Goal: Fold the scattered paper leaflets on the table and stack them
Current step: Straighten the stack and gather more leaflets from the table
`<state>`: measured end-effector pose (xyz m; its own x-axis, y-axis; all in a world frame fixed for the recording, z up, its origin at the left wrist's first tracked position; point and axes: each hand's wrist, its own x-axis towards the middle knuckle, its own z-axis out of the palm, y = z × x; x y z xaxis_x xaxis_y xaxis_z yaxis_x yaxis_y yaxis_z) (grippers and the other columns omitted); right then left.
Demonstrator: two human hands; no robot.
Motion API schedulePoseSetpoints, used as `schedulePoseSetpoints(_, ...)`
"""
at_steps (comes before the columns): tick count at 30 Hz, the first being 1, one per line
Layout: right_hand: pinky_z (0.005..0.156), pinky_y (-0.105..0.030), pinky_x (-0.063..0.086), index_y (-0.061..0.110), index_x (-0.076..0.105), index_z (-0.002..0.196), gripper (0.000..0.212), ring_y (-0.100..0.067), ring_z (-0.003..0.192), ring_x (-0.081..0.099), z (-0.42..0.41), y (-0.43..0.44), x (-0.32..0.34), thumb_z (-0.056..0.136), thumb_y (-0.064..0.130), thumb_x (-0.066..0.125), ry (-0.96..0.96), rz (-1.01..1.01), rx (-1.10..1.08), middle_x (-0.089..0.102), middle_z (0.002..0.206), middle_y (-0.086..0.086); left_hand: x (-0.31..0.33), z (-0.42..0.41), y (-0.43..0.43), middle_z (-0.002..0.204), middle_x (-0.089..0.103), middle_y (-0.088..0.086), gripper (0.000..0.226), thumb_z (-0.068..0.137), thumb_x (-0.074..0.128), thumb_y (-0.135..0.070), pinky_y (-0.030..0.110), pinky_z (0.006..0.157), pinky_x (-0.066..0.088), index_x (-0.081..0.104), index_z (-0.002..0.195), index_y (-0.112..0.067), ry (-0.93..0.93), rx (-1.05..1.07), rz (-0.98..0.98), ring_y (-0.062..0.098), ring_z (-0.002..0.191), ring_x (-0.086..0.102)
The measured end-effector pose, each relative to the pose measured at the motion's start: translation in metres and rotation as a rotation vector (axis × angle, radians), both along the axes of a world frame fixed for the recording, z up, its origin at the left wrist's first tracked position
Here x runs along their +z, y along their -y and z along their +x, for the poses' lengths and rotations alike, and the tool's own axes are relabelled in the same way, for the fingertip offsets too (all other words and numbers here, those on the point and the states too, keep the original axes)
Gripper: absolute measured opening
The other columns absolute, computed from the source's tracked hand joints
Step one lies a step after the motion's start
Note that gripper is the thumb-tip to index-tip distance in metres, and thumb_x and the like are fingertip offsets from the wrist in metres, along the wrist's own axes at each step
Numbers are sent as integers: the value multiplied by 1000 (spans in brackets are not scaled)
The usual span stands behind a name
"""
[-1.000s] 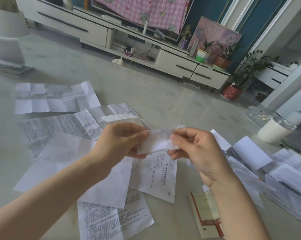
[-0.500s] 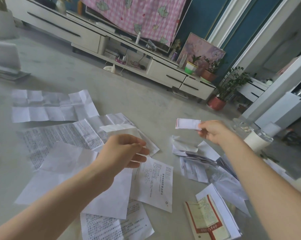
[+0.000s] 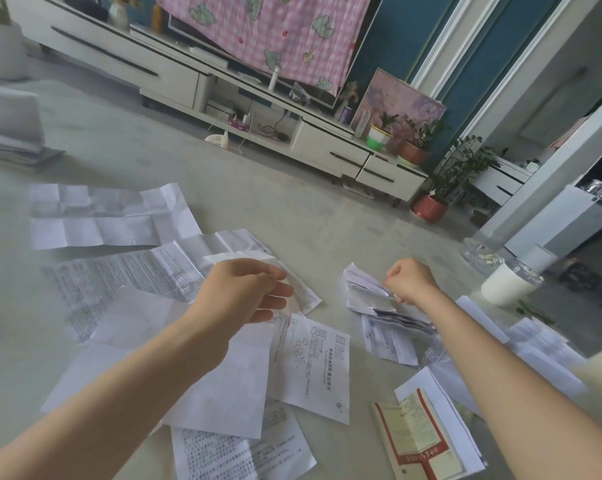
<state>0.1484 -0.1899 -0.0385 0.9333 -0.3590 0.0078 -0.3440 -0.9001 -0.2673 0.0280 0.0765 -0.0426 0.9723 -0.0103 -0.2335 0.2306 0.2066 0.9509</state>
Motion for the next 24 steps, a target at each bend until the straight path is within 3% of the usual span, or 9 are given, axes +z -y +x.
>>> schedulePoseSetpoints(5, 66, -35, 48, 16, 56, 64, 25, -34, 77, 62, 0, -9, 16, 79, 2, 42, 105, 17, 21, 63, 87, -13, 3, 6, -13, 79, 70, 4, 23, 93, 45, -3, 25, 66, 50, 63, 81, -12, -2, 70, -20, 16, 73, 65)
schedulePoseSetpoints(10, 77, -30, 44, 15, 64, 89, 21, -30, 101, 57, -9, -50, 26, 89, 9, 44, 187, -110, 173, 64, 108, -9, 6, 14, -28, 82, 68, 5, 24, 92, 45, -1, 24, 68, 50, 62, 80, -12, -10, 148, -43, 16, 73, 64)
schedulePoseSetpoints(15, 88, -38, 50, 17, 65, 84, 23, -27, 101, 60, -21, -105, 21, 86, 6, 44, 120, -10, 394, 67, 105, -7, -1, 22, -39, 81, 65, 3, 24, 92, 42, -1, 22, 67, 49, 62, 82, -11, -51, 236, -57, 15, 70, 61)
schedulePoseSetpoints(19, 86, -32, 50, 8, 66, 94, 17, -23, 101, 60, -29, -131, 9, 88, 12, 51, 25, 94, 442, 66, 105, -5, -2, 26, -40, 82, 65, 4, 22, 93, 44, -3, 23, 67, 49, 62, 82, -11, -55, 241, -70, 15, 70, 61)
schedulePoseSetpoints(24, 87, -29, 40, 12, 42, 128, 59, -19, 114, 48, -33, -147, -11, 82, 39, 67, -166, 247, 385, 46, 117, 0, -4, 27, -41, 81, 65, 4, 20, 92, 45, -4, 23, 66, 49, 62, 84, -11, -52, 248, -74, 15, 69, 61)
